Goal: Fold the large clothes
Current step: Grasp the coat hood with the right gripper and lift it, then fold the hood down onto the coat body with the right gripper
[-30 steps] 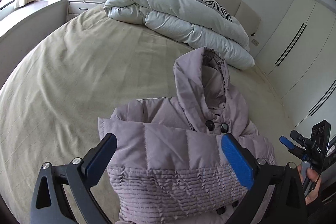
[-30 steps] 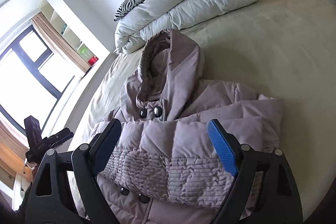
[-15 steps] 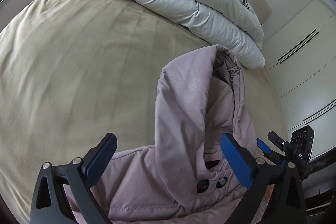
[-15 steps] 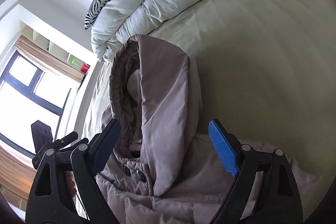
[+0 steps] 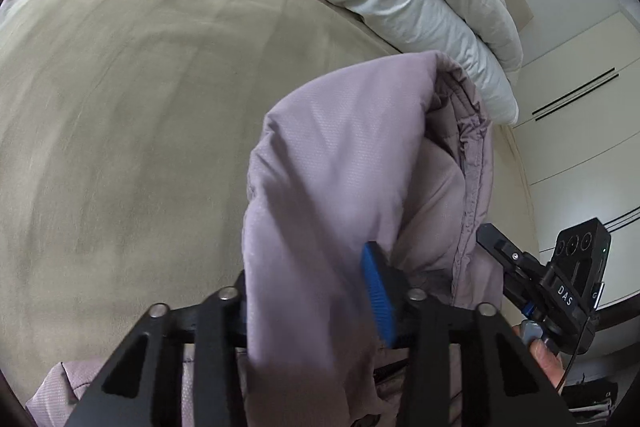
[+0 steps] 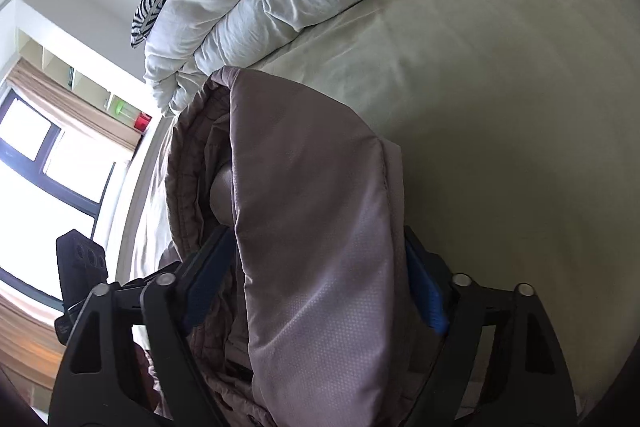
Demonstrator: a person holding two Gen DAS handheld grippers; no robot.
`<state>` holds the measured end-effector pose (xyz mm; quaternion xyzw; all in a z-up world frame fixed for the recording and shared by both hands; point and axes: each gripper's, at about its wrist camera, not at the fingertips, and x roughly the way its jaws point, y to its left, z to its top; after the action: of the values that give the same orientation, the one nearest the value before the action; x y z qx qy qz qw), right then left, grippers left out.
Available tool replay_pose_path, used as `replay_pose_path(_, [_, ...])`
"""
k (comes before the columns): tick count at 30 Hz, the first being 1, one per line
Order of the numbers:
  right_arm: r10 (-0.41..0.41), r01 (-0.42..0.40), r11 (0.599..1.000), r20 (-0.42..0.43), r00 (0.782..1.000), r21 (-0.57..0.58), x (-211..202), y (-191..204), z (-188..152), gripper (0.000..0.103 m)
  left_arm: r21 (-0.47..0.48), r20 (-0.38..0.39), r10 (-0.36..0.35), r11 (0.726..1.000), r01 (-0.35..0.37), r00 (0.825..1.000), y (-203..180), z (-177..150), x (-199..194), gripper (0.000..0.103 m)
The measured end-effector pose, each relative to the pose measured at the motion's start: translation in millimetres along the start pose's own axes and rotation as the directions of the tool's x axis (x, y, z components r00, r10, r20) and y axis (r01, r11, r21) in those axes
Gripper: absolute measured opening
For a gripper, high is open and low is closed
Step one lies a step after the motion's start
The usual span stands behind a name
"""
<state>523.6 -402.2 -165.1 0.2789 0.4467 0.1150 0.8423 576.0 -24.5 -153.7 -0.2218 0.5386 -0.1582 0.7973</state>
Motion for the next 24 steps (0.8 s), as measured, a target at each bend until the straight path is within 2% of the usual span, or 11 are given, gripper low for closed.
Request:
replay_pose_path(1, [-0.010,0.010,1.000,0.003,1.000,-0.012,1,4,0,0.038,0.010,0.017,-0.011,1.000,0.011,1.000,-3,-2,-3,0.014])
replay_pose_path(2, [-0.007,0.008,1.000,0.017,1.000,-0.017,-2,5,-1,0.024,0.016,0.036,-0.030,0.999,0.030,0.999,-6,-5,-7,0.011])
replay_pose_path(4, [0.021,-0.020,0.999,0.053,0.998,-0.025,-12,7,-4,0.013,0.031,0.078,-0.062,0.998,0.059,0.995,-10,-13,-22,0.009])
replay_pose_path(5, [0.034,-0.031,0.999,0.069,0.997,-0.032,-19,9,-6,0.011,0.049,0.100,-0.070,0.997,0.066,0.992,-13,-17,-32,0.008])
replay_pose_path(9, [0.072,-0.063,0.995,0.127,0.989,-0.077,-55,18,-19,0.008,0.136,0.158,-0.107,0.987,0.085,0.982,-28,-42,-72,0.007])
replay_pose_path(11, [0.088,-0.068,0.990,0.163,0.983,-0.125,-80,28,-31,0.008,0.160,0.153,-0.150,0.979,0.126,0.977,-33,-59,-87,0.007])
replay_pose_path(14, [0.128,-0.086,0.976,0.202,0.971,-0.202,-118,47,-55,0.008,0.211,0.173,-0.170,0.969,0.132,0.970,-39,-89,-108,0.007])
replay_pose_path(18, [0.182,-0.113,0.955,0.242,0.953,-0.273,-171,63,-98,0.008,0.246,0.234,-0.183,0.961,0.124,0.955,-39,-133,-134,0.007])
replay_pose_path(20, [0.198,-0.123,0.951,0.256,0.946,-0.283,-194,65,-123,0.008,0.233,0.259,-0.211,0.961,0.151,0.943,-34,-156,-148,0.007])
replay_pose_path(24, [0.200,-0.129,0.951,0.240,0.950,-0.279,-221,56,-175,0.008,0.256,0.290,-0.226,0.955,0.152,0.930,-30,-206,-173,0.007])
